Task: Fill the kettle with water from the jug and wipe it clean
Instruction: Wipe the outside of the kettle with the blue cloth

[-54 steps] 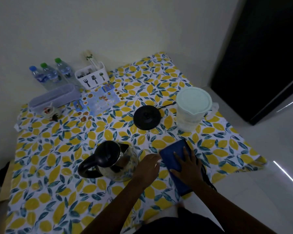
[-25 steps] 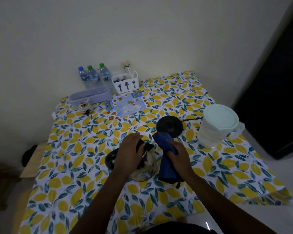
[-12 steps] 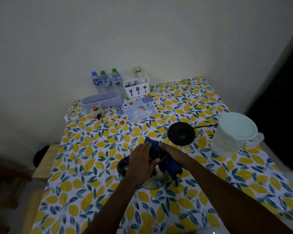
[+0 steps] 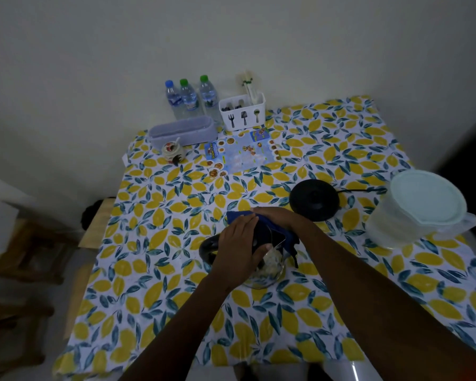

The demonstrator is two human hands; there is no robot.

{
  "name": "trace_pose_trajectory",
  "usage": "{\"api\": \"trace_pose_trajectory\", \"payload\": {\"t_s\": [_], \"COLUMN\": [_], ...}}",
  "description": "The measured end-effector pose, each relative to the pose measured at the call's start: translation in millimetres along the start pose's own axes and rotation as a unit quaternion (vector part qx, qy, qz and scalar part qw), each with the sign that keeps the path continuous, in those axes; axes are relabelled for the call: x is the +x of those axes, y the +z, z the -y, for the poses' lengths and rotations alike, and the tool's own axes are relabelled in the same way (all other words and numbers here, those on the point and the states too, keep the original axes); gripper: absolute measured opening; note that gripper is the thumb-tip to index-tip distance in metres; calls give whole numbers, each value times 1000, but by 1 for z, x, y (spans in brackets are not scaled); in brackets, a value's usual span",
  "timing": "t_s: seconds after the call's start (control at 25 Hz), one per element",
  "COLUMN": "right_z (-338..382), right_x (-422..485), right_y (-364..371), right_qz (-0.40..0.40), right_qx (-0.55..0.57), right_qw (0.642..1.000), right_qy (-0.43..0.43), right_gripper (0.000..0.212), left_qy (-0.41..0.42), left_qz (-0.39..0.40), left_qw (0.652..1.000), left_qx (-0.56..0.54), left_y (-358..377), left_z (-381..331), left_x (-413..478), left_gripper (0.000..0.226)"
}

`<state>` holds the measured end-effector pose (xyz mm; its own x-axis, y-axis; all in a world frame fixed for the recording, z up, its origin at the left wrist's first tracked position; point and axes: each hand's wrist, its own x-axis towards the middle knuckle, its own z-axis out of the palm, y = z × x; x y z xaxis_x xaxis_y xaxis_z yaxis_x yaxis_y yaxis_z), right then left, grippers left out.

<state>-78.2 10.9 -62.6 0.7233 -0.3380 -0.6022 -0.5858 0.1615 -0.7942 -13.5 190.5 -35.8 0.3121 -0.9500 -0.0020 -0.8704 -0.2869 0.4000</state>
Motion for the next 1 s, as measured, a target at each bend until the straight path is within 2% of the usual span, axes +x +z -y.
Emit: {"api": "trace_pose_trajectory", "payload": {"t_s": [0.12, 0.24, 0.36, 0.44, 0.48, 0.56, 0.64, 0.72, 0.8, 0.88, 1.0], "right_z": [-19, -47, -76, -89, -92, -96, -98, -99, -97, -94, -90], "right_x": [0, -13, -31, -45, -52, -62, -73, -84, -92, -92, -86], "right_y": [0, 10, 35, 59, 72, 94, 109, 126, 144, 157, 162], "right_qz": [-30, -88, -107, -131, -162, -235, -283, -290, -308, -351, -393], "right_qx": [26, 170, 374, 437, 448, 425, 352, 235, 121, 49, 23], "right_qw": [999, 981, 915, 879, 870, 868, 883, 915, 929, 920, 909], "right_qy": [-10, -24, -110, -140, -128, -106, -128, -152, -165, -166, -136], "right_gripper": [49, 37, 41, 44, 44, 39, 43, 66, 95, 114, 126], "left_qy": [1, 1, -4, -10, -10, -4, 9, 22, 30, 35, 30], "left_qz": [3, 6, 3, 3, 4, 15, 46, 104, 154, 180, 200], "left_qw": [1000, 1000, 1000, 1000, 1000, 1000, 999, 994, 988, 983, 979], "left_qx": [6, 5, -3, -9, -10, -7, -6, -8, -11, -9, -21], "left_y": [-1, -1, -3, -4, -5, -7, -12, -21, -31, -37, -39], "left_z": [0, -1, -2, -3, -4, -3, 1, 7, 12, 14, 15], "left_x": [0, 0, 0, 1, 1, 3, 9, 19, 30, 36, 37], "left_gripper": [73, 71, 68, 65, 62, 56, 54, 54, 54, 55, 55]}}
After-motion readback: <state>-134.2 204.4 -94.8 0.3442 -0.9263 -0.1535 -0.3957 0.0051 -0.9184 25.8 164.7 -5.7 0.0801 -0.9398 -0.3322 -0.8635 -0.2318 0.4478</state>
